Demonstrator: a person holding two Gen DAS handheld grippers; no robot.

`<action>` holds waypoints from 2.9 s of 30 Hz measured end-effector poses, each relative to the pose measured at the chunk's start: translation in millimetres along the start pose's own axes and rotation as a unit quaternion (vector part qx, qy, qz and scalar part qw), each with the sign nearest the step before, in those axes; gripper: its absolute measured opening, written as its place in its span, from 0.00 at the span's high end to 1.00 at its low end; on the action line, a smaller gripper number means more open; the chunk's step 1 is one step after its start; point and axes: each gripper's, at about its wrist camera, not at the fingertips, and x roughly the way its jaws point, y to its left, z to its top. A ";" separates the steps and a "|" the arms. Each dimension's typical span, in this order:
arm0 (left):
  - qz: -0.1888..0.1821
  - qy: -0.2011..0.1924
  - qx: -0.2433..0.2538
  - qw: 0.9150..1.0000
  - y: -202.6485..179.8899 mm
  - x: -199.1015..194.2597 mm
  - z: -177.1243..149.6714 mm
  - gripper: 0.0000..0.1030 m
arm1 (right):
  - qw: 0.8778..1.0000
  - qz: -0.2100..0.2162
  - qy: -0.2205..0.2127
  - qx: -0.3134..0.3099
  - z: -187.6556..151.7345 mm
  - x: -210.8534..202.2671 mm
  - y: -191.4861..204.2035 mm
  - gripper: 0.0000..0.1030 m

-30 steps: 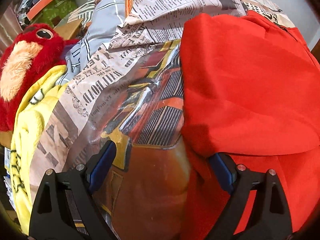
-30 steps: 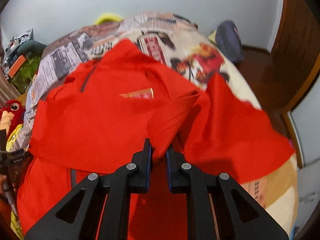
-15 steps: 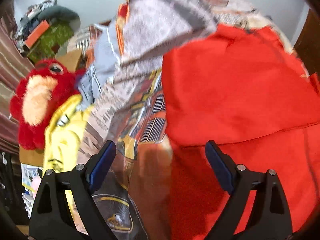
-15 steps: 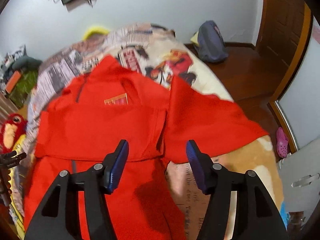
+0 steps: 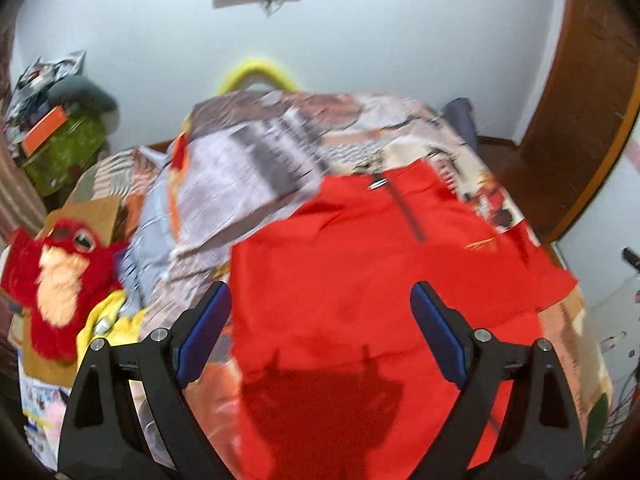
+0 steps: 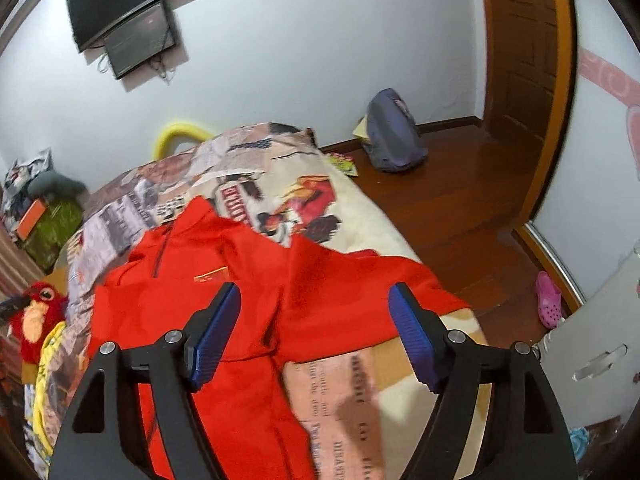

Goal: Fold large clothes

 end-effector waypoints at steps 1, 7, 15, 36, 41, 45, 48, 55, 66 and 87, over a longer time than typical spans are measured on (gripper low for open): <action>-0.003 -0.004 0.004 1.000 -8.1 1.0 3.6 0.11 | 1.000 -0.007 0.000 0.000 -1.3 2.4 -3.3 0.29; -0.034 0.013 0.016 0.999 -46.3 37.0 8.7 0.10 | 0.998 -0.022 0.054 0.039 -16.8 48.5 -39.7 0.29; -0.056 0.086 0.034 0.994 -80.2 117.5 -21.9 0.10 | 0.978 0.003 0.139 0.155 -38.3 115.4 -92.9 0.29; -0.051 0.116 0.039 0.991 -82.2 160.4 -55.0 0.10 | 0.952 -0.122 0.113 0.255 -20.6 182.3 -128.3 0.92; -0.044 0.105 0.042 0.993 -73.4 145.7 -54.8 0.10 | 0.965 -0.093 0.057 0.240 -0.5 136.5 -123.1 0.93; -0.045 0.094 0.040 0.994 -66.0 131.6 -55.1 0.10 | 0.977 -0.079 0.004 0.196 29.6 96.3 -92.6 0.93; -0.048 0.082 0.037 0.995 -59.5 119.2 -54.1 0.10 | 0.986 -0.062 -0.041 0.146 53.5 69.9 -54.7 0.93; -0.045 0.056 0.043 0.996 -43.7 91.7 -56.4 0.10 | 0.996 0.015 -0.090 0.004 70.4 31.1 64.2 0.93; -0.028 0.040 0.039 0.998 3.1 67.7 -73.8 0.10 | 0.985 0.119 0.069 -0.107 5.0 104.4 208.5 0.93; -0.014 0.056 0.048 0.997 16.2 47.8 -97.4 0.10 | 0.957 0.100 0.200 -0.185 -76.7 115.8 227.7 0.48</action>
